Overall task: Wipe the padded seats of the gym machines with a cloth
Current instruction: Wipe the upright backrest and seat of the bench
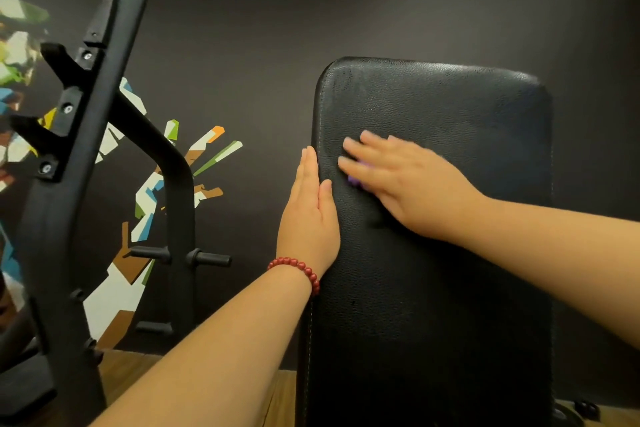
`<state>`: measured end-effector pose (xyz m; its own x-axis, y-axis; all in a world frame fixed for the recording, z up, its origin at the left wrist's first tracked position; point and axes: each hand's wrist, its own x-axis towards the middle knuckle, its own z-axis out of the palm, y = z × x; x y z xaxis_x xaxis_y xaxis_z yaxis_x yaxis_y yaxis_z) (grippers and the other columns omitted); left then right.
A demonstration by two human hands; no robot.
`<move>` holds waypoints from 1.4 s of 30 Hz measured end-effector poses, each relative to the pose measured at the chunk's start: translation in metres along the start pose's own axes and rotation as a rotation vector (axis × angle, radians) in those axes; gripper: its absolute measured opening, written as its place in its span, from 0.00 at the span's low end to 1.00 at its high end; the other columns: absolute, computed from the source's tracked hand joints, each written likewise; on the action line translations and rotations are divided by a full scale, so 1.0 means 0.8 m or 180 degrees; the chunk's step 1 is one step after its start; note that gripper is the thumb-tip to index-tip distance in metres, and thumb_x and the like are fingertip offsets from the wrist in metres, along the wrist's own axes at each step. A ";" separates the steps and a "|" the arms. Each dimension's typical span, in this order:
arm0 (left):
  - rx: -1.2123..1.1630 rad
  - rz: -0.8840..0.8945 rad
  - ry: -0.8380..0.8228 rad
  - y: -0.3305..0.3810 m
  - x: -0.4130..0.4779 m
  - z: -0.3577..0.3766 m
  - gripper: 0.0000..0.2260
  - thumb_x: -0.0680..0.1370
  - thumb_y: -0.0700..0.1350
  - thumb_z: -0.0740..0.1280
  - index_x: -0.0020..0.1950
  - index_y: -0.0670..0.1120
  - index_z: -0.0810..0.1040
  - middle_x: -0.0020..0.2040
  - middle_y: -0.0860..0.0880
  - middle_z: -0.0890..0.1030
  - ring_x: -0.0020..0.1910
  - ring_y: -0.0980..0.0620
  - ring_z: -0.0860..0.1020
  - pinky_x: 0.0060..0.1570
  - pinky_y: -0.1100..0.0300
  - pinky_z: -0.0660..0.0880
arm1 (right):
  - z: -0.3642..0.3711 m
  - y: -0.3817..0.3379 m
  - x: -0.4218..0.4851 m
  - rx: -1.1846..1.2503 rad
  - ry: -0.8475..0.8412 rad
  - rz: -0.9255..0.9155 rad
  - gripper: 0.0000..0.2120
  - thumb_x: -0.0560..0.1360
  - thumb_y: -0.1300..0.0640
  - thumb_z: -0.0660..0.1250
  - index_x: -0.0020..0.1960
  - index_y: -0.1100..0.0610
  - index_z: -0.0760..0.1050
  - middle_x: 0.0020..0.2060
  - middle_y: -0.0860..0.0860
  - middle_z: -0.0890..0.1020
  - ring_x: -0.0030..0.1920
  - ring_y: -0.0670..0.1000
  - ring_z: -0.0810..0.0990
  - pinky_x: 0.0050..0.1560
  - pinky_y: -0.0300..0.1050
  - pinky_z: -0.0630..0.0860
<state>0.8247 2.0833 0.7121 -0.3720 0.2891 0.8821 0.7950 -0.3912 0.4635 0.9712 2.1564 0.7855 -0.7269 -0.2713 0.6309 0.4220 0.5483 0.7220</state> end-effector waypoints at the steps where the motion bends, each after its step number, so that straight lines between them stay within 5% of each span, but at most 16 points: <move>1: 0.0023 0.0030 0.0017 0.000 0.000 0.001 0.23 0.85 0.46 0.51 0.79 0.52 0.49 0.79 0.56 0.54 0.72 0.68 0.51 0.56 0.87 0.43 | -0.002 0.005 0.013 0.0023 0.0058 0.0300 0.23 0.80 0.54 0.49 0.67 0.60 0.74 0.67 0.58 0.74 0.67 0.61 0.72 0.64 0.61 0.71; 5: 0.0246 0.0314 0.0089 0.000 -0.003 0.003 0.24 0.84 0.45 0.52 0.79 0.52 0.47 0.79 0.59 0.49 0.67 0.75 0.46 0.58 0.86 0.44 | 0.012 -0.009 0.015 0.0118 0.0419 0.0866 0.22 0.79 0.56 0.52 0.68 0.60 0.73 0.68 0.59 0.74 0.68 0.62 0.71 0.64 0.60 0.70; 10: 0.1003 0.0911 0.0173 -0.003 -0.004 0.009 0.25 0.82 0.50 0.48 0.79 0.49 0.51 0.76 0.60 0.45 0.74 0.65 0.42 0.69 0.65 0.47 | 0.009 -0.007 -0.021 0.0126 0.0230 0.0156 0.21 0.79 0.55 0.54 0.67 0.59 0.74 0.67 0.57 0.75 0.67 0.60 0.73 0.66 0.57 0.69; 13: 0.1451 0.1125 0.0185 -0.003 -0.004 0.011 0.27 0.80 0.51 0.45 0.78 0.46 0.56 0.79 0.51 0.53 0.75 0.59 0.43 0.71 0.57 0.48 | -0.003 0.021 0.000 -0.0061 0.0190 0.0504 0.21 0.80 0.55 0.50 0.64 0.62 0.75 0.65 0.59 0.75 0.64 0.62 0.74 0.62 0.62 0.73; 17: 0.1749 0.1175 0.0255 0.001 -0.005 0.011 0.26 0.80 0.51 0.48 0.77 0.44 0.61 0.78 0.48 0.59 0.77 0.53 0.52 0.70 0.55 0.52 | 0.004 0.011 -0.009 0.0073 0.0532 0.1148 0.23 0.79 0.55 0.51 0.67 0.62 0.73 0.67 0.61 0.74 0.67 0.64 0.72 0.64 0.61 0.70; 21: 0.2026 0.1248 0.0354 0.002 -0.005 0.010 0.25 0.80 0.51 0.51 0.74 0.42 0.67 0.75 0.45 0.66 0.75 0.46 0.62 0.70 0.53 0.58 | 0.009 -0.012 -0.065 0.0100 0.0390 0.0764 0.26 0.78 0.45 0.55 0.71 0.58 0.71 0.70 0.57 0.71 0.71 0.60 0.69 0.69 0.55 0.64; 24: 0.2239 0.1163 0.0522 0.022 0.003 0.016 0.25 0.79 0.52 0.52 0.69 0.39 0.72 0.69 0.41 0.73 0.71 0.41 0.68 0.70 0.50 0.59 | 0.006 0.011 -0.064 -0.0125 0.0332 0.0630 0.23 0.79 0.49 0.54 0.69 0.58 0.73 0.68 0.57 0.73 0.69 0.60 0.71 0.67 0.57 0.68; 26: 0.2231 0.1162 0.0566 0.040 0.016 0.025 0.26 0.78 0.52 0.51 0.70 0.39 0.71 0.70 0.41 0.71 0.71 0.41 0.67 0.72 0.50 0.57 | 0.002 0.030 -0.044 -0.0143 0.0491 0.1019 0.22 0.79 0.53 0.53 0.67 0.61 0.74 0.66 0.59 0.75 0.67 0.63 0.72 0.64 0.60 0.71; 30: 0.2437 0.1301 0.0380 0.048 0.033 0.049 0.30 0.79 0.54 0.44 0.78 0.41 0.52 0.79 0.44 0.53 0.78 0.47 0.49 0.74 0.56 0.38 | 0.002 0.042 -0.034 0.0024 0.0706 0.1557 0.22 0.80 0.56 0.52 0.68 0.62 0.72 0.68 0.61 0.73 0.68 0.64 0.70 0.66 0.62 0.68; 38: 0.2598 0.1573 0.0415 0.040 0.030 0.056 0.28 0.79 0.52 0.50 0.77 0.40 0.59 0.78 0.43 0.59 0.77 0.46 0.57 0.74 0.53 0.46 | 0.008 0.033 -0.081 -0.0141 0.0613 0.0839 0.21 0.80 0.52 0.55 0.67 0.60 0.75 0.67 0.58 0.75 0.67 0.61 0.73 0.66 0.56 0.69; 42: 0.2614 0.1681 0.0367 0.041 0.029 0.056 0.27 0.80 0.52 0.50 0.77 0.41 0.59 0.77 0.45 0.61 0.77 0.47 0.57 0.74 0.53 0.48 | 0.002 0.054 -0.050 -0.0169 0.0735 0.1387 0.21 0.79 0.56 0.53 0.64 0.64 0.75 0.65 0.61 0.76 0.66 0.65 0.73 0.63 0.62 0.71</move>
<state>0.8633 2.1161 0.7437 0.1173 0.1474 0.9821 0.9422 0.2959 -0.1569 1.0181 2.1923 0.7912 -0.3403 -0.1973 0.9194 0.6913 0.6102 0.3869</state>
